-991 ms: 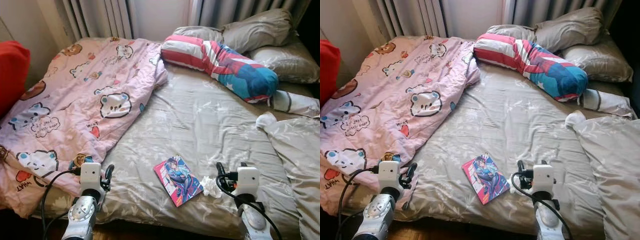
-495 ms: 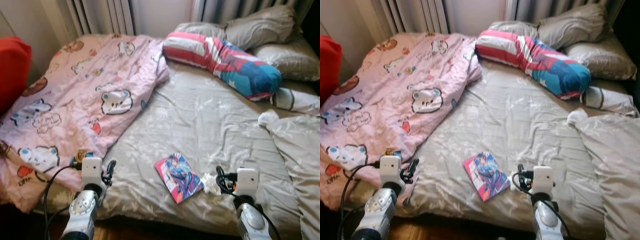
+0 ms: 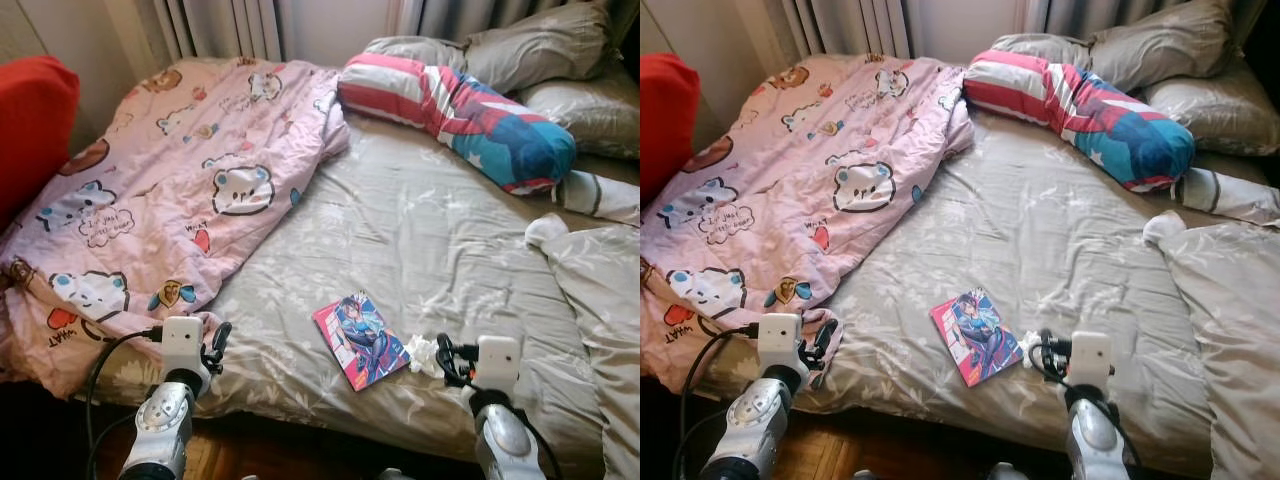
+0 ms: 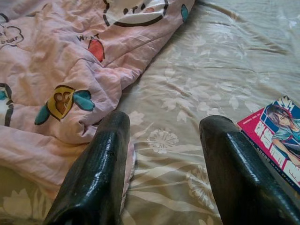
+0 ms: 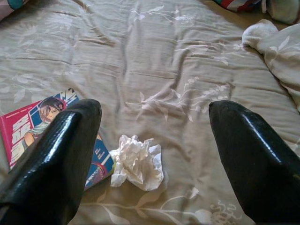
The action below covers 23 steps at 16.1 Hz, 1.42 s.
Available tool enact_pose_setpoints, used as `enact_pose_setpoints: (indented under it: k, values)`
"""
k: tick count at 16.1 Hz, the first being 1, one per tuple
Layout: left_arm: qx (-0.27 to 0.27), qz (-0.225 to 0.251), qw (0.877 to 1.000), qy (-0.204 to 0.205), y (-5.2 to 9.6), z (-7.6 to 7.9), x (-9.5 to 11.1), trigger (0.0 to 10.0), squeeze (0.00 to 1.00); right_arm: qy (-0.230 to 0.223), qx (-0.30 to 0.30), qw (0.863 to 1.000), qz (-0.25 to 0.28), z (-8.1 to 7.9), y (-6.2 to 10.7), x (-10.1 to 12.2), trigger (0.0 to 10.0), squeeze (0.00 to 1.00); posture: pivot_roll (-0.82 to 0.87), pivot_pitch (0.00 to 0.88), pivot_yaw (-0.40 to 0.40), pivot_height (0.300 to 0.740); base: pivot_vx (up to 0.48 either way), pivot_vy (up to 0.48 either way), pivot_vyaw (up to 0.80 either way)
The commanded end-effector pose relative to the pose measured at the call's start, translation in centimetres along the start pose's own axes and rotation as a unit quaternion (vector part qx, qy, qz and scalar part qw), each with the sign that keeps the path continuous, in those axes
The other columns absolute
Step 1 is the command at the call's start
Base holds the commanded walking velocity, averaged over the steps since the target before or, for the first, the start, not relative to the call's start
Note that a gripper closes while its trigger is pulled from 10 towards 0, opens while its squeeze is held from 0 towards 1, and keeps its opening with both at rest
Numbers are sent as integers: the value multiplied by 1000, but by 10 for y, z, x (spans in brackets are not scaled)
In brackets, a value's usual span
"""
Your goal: Clean up the room
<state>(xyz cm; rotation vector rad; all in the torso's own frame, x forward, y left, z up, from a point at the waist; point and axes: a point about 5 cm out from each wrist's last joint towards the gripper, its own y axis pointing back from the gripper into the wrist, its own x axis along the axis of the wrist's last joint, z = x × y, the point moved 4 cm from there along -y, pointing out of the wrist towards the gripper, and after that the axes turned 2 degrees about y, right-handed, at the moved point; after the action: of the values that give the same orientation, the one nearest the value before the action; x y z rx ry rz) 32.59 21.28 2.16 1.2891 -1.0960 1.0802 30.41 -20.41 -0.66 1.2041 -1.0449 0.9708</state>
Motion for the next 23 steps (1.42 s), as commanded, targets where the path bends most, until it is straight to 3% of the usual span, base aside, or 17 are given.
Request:
enact_pose_setpoints:
  k: [1,5,10,15,23]
  values:
    - [4,-25,1000,5,5,-3,-12,10000,0,-3,-4,1000,-19,3,4,-10,10000,0,-50,166,0,666,0,0,0]
    - [4,-30,1000,6,6,-5,-14,10000,0,10,-6,1000,-6,4,6,-8,10000,0,-47,165,-3,661,0,0,0]
    - [3,-41,999,7,9,-6,-20,10000,0,9,-3,1000,-28,2,4,-13,10000,0,-57,158,10,651,0,0,0]
    - [-10,-39,999,-6,6,0,-17,10000,0,1,1,1000,-16,-1,8,-13,10000,0,-58,138,20,646,0,0,0]
    - [-27,-44,998,26,4,9,-18,10000,0,-6,22,999,-32,-11,8,-19,10000,0,-57,156,15,646,0,0,0]
